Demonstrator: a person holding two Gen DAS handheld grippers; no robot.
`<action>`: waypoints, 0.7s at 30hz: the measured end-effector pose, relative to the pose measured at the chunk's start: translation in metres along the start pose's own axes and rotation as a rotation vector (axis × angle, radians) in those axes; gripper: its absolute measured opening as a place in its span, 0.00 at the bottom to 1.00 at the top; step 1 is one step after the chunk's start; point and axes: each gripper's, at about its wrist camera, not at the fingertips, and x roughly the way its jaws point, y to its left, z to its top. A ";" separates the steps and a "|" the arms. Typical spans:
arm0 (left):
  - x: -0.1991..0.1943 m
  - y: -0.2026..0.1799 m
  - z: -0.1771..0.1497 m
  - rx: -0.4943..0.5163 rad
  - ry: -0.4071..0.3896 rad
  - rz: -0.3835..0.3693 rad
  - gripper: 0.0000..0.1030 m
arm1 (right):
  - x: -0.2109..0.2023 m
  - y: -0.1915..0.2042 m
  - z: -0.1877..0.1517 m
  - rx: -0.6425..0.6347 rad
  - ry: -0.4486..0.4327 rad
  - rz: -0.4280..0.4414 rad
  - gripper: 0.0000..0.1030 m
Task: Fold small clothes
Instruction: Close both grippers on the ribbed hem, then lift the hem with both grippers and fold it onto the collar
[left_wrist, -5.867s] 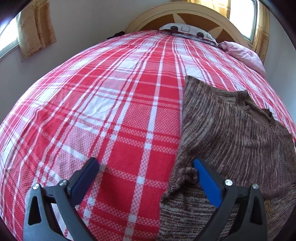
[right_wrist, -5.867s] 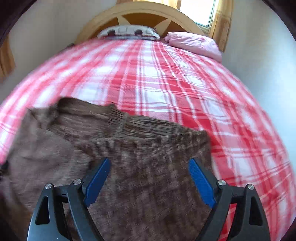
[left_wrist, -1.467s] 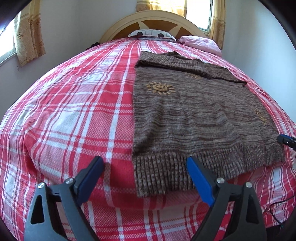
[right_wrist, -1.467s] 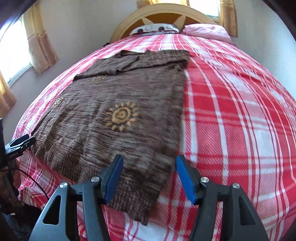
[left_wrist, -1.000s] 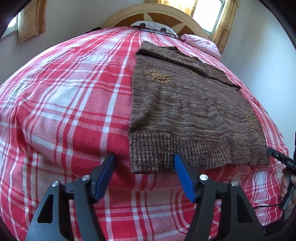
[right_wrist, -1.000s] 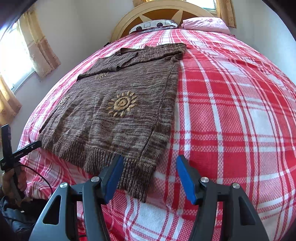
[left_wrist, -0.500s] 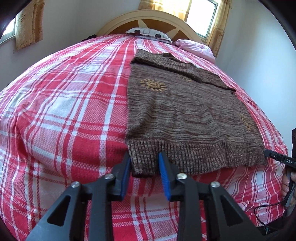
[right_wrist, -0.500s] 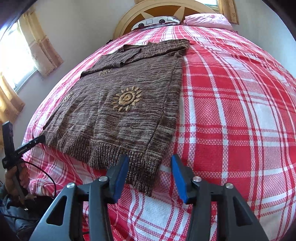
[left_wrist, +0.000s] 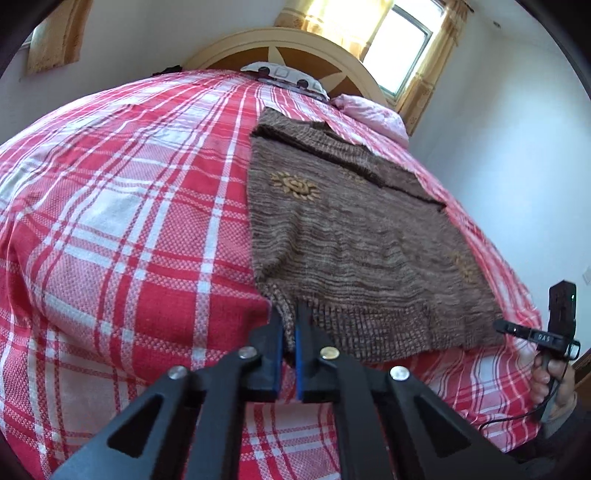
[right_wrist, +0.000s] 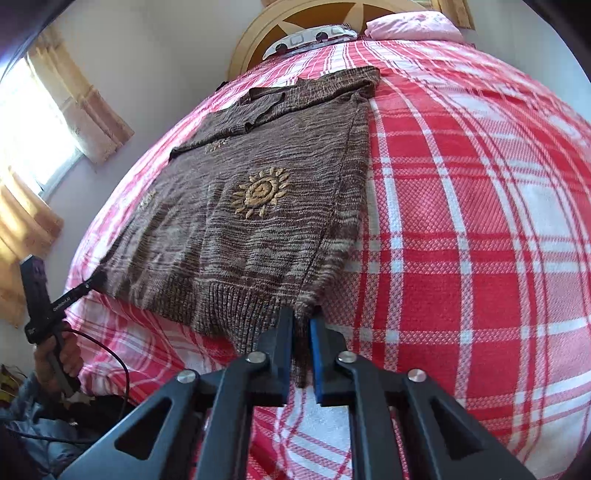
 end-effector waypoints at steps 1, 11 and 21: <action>-0.001 0.000 0.001 -0.008 -0.005 -0.011 0.04 | -0.003 0.000 0.000 0.009 -0.015 0.033 0.06; -0.022 -0.011 0.014 -0.008 -0.084 -0.107 0.04 | -0.025 -0.014 0.008 0.116 -0.123 0.161 0.05; -0.030 -0.013 0.046 -0.039 -0.153 -0.156 0.04 | -0.044 -0.012 0.021 0.198 -0.216 0.350 0.05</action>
